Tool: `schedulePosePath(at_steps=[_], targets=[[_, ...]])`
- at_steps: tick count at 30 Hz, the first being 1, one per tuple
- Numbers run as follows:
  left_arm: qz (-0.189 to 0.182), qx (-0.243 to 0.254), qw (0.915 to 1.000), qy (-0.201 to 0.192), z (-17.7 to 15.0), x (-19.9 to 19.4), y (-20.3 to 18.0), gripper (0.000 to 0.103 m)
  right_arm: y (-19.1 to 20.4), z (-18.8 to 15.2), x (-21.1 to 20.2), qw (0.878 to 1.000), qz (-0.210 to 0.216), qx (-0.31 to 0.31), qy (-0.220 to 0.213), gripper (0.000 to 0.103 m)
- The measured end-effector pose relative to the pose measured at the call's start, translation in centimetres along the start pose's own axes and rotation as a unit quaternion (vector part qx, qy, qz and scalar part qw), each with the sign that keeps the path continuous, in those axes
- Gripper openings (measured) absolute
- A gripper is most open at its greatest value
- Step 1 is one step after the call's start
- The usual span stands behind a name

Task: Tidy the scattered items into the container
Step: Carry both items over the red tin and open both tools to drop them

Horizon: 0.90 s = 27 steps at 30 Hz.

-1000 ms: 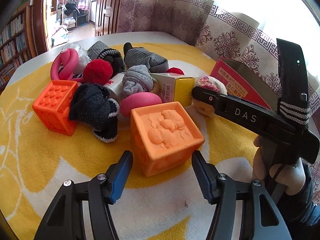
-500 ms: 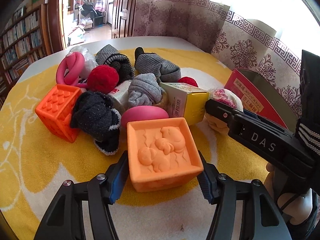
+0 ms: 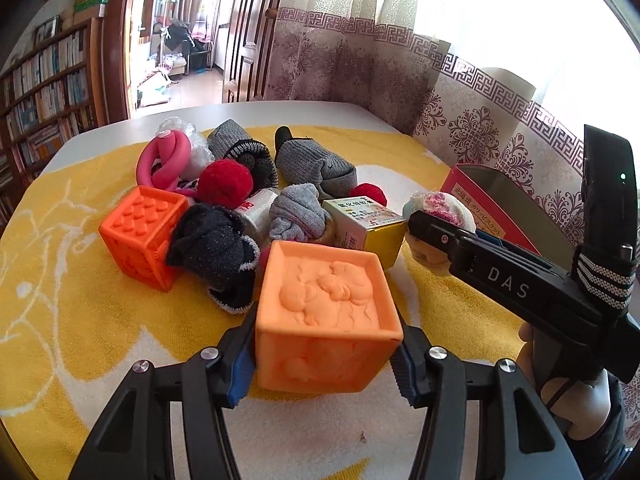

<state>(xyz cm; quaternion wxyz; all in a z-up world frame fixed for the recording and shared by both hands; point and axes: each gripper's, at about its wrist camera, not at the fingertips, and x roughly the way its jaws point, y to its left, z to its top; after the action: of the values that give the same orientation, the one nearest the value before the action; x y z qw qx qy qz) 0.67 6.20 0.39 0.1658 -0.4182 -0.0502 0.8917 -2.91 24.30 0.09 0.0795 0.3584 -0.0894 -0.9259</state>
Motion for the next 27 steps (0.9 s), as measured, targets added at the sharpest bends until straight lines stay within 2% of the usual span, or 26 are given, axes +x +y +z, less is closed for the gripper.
schedulePosePath(at_steps=[6, 10, 18, 22, 27], targets=[[-0.011, 0.011, 0.9996, -0.021, 0.9, -1.6, -0.7, 0.058, 0.2, 0.7, -2.1, 1.0, 0.002, 0.001, -0.02, 0.051], [-0.016, 0.029, 0.999, -0.029, 1.6, -2.0, -1.9, 0.058, -0.6, 1.4, -4.8, 0.999, -0.008, 0.007, -0.05, 0.051], [-0.035, 0.074, 0.9962, -0.03, 3.0, -1.6, -5.6, 0.058, -5.1, 3.2, -10.3, 0.99, -0.076, 0.036, -0.114, 0.051], [-0.045, 0.102, 0.9931, -0.037, 4.0, -1.3, -8.3, 0.058, -8.0, 3.3, -11.8, 0.984, -0.11, 0.059, -0.125, 0.051], [-0.057, 0.129, 0.989, -0.045, 5.0, -1.0, -11.4, 0.058, -10.6, 3.1, -13.0, 0.98, -0.133, 0.077, -0.129, 0.051]])
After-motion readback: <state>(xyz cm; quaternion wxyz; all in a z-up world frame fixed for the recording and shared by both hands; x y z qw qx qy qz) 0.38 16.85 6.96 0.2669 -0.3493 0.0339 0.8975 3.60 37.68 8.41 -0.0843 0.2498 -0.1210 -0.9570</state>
